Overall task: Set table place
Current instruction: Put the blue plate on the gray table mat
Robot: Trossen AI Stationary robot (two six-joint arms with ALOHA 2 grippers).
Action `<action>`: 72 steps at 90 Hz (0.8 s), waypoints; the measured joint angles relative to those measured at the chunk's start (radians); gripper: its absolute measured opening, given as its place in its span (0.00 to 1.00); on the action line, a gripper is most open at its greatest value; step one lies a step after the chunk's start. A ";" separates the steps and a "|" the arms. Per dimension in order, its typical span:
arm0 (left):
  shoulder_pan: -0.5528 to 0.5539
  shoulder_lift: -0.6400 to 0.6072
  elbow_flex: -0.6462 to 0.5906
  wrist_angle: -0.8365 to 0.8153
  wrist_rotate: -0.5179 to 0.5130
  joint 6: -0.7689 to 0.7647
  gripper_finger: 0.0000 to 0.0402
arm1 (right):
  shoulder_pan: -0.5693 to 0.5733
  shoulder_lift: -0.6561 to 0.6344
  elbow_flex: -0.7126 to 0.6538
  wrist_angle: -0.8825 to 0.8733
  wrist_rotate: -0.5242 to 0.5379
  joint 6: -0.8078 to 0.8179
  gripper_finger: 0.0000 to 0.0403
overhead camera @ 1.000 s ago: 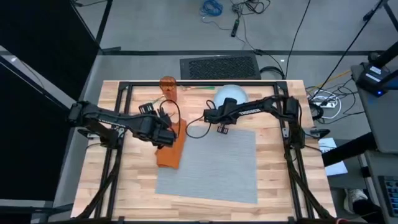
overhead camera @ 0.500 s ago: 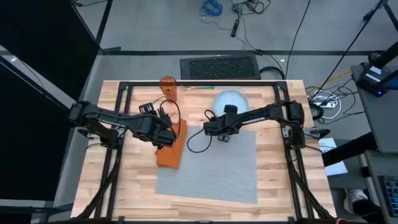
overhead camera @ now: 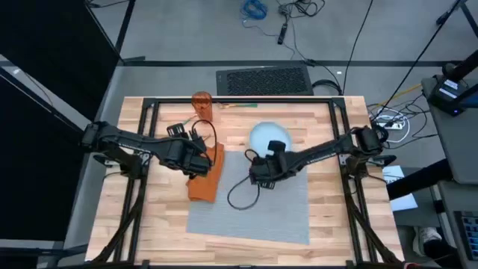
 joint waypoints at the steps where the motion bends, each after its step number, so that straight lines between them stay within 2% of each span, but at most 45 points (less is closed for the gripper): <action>1: 0.000 0.000 0.000 0.000 0.000 0.000 0.42 | 0.007 0.000 0.004 0.000 0.000 0.004 0.00; 16: 0.000 0.000 0.000 0.000 0.000 0.000 0.42 | 0.102 0.000 0.061 0.001 -0.013 0.039 0.00; 35: 0.000 0.000 0.000 0.000 0.000 -0.002 0.42 | 0.183 0.010 0.078 0.067 -0.120 0.062 0.00; 49: 0.000 0.000 0.000 0.002 0.000 -0.003 0.42 | 0.215 0.076 0.079 0.130 -0.205 0.051 0.00; 72: -0.003 0.000 0.000 0.002 0.000 -0.008 0.42 | 0.239 0.197 0.164 0.096 -0.230 0.032 0.00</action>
